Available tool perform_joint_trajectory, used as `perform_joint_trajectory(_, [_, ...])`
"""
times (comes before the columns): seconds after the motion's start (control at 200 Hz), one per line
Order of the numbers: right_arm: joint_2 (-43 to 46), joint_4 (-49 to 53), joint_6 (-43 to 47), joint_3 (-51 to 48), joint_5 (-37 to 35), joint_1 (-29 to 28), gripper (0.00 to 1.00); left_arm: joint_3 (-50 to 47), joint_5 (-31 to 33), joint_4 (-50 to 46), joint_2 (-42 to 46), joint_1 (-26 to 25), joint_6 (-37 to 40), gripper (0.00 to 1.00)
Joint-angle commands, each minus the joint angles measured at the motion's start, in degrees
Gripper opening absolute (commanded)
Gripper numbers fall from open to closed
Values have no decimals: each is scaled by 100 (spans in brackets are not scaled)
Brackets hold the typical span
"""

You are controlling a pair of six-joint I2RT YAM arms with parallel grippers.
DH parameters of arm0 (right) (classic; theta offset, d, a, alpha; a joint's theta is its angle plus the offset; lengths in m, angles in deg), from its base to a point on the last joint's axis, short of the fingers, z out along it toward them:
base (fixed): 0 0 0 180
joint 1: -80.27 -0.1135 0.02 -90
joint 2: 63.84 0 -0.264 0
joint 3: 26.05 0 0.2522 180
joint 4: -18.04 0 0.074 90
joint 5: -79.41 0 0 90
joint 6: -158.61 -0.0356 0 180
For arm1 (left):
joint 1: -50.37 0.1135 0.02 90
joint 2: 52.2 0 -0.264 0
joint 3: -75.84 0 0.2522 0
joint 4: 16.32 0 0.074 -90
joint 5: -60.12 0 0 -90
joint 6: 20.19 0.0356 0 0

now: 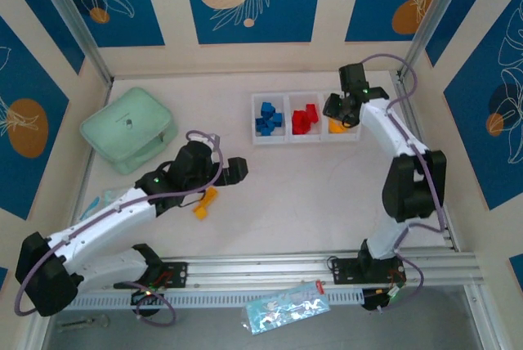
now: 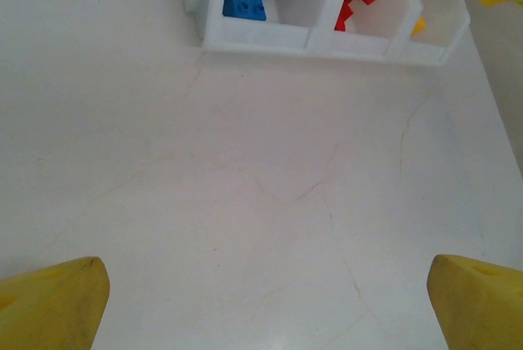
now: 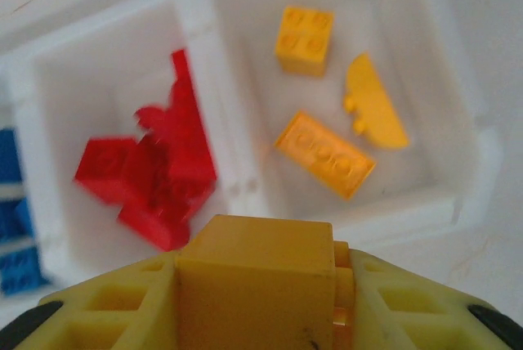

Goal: Sort the legos into containers by color
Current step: Place the lego in the container.

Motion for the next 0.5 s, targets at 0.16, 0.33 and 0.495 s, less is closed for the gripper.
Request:
perform_joint_trajectory(0.16, [-1314,256,104,1340,-305,273,46,315,-281,334,-211,180,166,99])
perform_joint_trajectory(0.33, [-1739,420,82,1760,-385,300,49,348,-324,315,-265,301,172,99])
perform_joint_trajectory(0.495, [-1680,449,46,1676,-361,301,55,351,-324,245,-195,447,172,99])
